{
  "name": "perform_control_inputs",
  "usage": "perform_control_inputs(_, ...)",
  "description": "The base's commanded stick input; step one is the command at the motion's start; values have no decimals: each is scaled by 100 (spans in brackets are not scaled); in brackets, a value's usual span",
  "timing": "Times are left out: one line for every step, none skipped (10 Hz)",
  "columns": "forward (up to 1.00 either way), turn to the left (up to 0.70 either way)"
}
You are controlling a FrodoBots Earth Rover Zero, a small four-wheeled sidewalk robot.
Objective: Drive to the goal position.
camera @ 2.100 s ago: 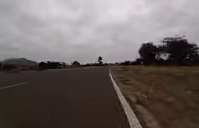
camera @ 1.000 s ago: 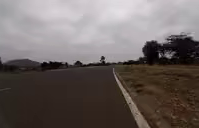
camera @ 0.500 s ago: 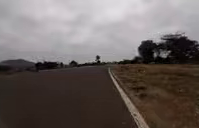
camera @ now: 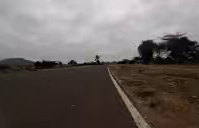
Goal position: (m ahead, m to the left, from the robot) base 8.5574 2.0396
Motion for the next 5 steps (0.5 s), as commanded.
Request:
perform_control_inputs(85, -20)
perform_control_inputs(85, -8)
perform_control_inputs(85, -6)
perform_control_inputs(85, -21)
perform_control_inputs(85, -27)
